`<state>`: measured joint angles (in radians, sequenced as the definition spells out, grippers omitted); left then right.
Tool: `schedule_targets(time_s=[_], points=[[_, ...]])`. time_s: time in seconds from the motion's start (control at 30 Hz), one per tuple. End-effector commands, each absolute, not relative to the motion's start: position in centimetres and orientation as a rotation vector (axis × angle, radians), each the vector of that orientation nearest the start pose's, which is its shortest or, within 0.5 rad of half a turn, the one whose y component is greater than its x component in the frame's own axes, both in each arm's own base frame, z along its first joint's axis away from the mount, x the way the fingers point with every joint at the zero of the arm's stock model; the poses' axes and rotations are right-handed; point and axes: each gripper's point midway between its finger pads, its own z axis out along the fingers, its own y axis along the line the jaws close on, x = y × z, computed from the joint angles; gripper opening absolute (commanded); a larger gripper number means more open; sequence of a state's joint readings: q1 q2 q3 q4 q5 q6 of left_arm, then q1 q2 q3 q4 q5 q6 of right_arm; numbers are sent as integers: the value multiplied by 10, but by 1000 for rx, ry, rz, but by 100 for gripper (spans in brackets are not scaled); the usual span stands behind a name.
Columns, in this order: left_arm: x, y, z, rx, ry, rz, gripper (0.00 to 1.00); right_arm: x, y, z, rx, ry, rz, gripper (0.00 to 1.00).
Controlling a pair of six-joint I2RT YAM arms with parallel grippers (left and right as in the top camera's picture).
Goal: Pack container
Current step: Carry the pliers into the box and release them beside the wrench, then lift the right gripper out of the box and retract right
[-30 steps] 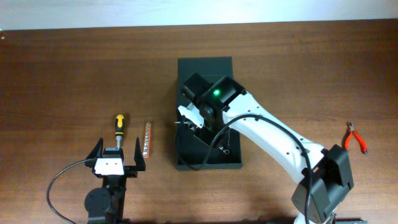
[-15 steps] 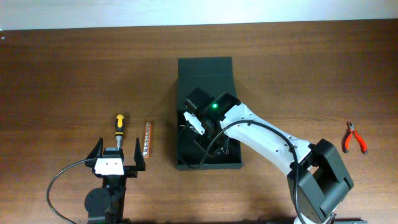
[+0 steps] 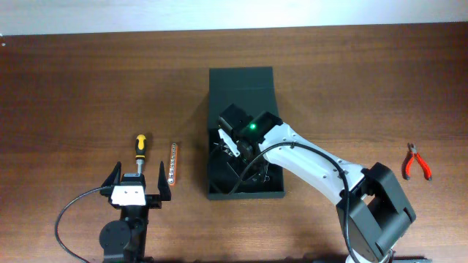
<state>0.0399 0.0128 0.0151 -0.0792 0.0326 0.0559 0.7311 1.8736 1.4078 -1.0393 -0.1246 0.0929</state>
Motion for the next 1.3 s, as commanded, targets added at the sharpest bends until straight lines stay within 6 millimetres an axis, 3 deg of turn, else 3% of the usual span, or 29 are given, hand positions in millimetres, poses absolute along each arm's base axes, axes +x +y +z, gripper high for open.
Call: schedule_targets(time_s=[0.0,0.17,0.43,0.6,0.73,0.8,0.83,0.9,0.93,1.1,1.27], points=[[246,6,157,30,1648,50,99,255,258,69,-964,2955,232,4],[246,6,157,30,1648,50,99,254,257,68,-965,2958,230,5],[246,6,157,30,1648,50,99,254,257,68,-965,2958,230,19],[246,6,157,30,1648,50,99,256,257,68,-963,2952,221,19],[246,6,157,30,1648,50,99,264,264,81,-955,2919,241,21],[246,6,157,30,1648,50,99,272,269,95,-948,2891,256,29],[246,6,157,30,1648,50,99,278,271,105,-953,2869,262,38],[246,6,157,30,1648,50,99,294,266,126,-921,2832,211,92],[246,6,157,30,1648,50,99,305,258,140,-886,2810,153,99],[246,6,157,30,1648,50,99,348,212,207,-685,2742,-15,99],[246,6,157,30,1648,50,99,366,138,261,-335,2772,-68,99]])
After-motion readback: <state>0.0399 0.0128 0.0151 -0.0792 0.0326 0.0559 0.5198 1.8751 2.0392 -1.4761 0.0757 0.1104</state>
